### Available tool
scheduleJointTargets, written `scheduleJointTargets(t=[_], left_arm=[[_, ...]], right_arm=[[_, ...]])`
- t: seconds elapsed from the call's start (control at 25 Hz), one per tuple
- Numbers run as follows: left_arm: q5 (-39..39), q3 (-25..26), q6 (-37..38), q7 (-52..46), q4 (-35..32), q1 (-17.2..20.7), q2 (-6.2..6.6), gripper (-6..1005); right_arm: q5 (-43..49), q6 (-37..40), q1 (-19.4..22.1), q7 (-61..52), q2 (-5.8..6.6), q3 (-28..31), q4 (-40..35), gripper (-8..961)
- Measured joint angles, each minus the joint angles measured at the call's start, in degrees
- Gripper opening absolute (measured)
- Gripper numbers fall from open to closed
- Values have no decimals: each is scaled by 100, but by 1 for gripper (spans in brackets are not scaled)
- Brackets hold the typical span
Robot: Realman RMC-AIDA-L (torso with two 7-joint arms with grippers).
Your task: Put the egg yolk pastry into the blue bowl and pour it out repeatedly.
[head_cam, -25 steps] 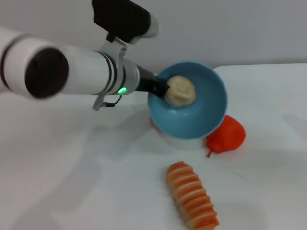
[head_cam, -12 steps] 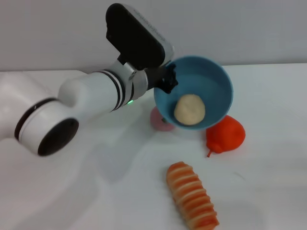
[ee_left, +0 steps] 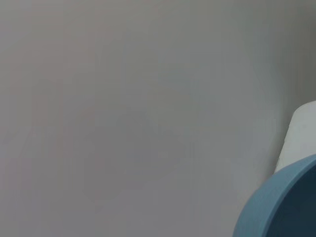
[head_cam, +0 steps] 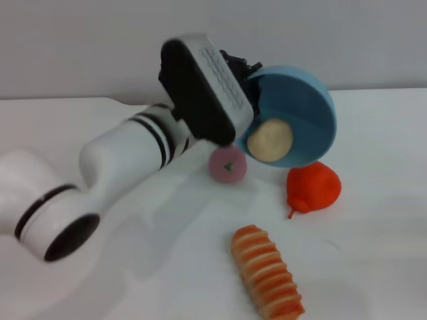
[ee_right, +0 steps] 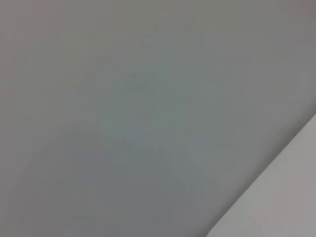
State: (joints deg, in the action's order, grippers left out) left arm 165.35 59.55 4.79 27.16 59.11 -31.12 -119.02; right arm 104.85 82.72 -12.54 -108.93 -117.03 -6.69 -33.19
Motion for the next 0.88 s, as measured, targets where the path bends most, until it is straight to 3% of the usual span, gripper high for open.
scheduleJointTargets(t=[0.2,0.32,0.56,0.76,0.88], left_arm=[[-214,-481,1653,1146,-483,265,-4,0],[-477,-702,1947,1543,-616,275,-6,0],[-1877,-1706,3104,3024,-1070,182,-8,0],[-2892,-2230,3931,3387,-1198,123,-8,0],[-3591,-2794,4386,3448,-1201,53,-7,0]], right_arm=[[0,-114,-20,3,-17,14,29,378],[0,-150,-27,4,-19,85,53,378],[0,-164,-32,4,-25,211,58,378],[0,-210,-47,4,-16,217,59,378],[1,-230,-58,4,-1,219,59,378]])
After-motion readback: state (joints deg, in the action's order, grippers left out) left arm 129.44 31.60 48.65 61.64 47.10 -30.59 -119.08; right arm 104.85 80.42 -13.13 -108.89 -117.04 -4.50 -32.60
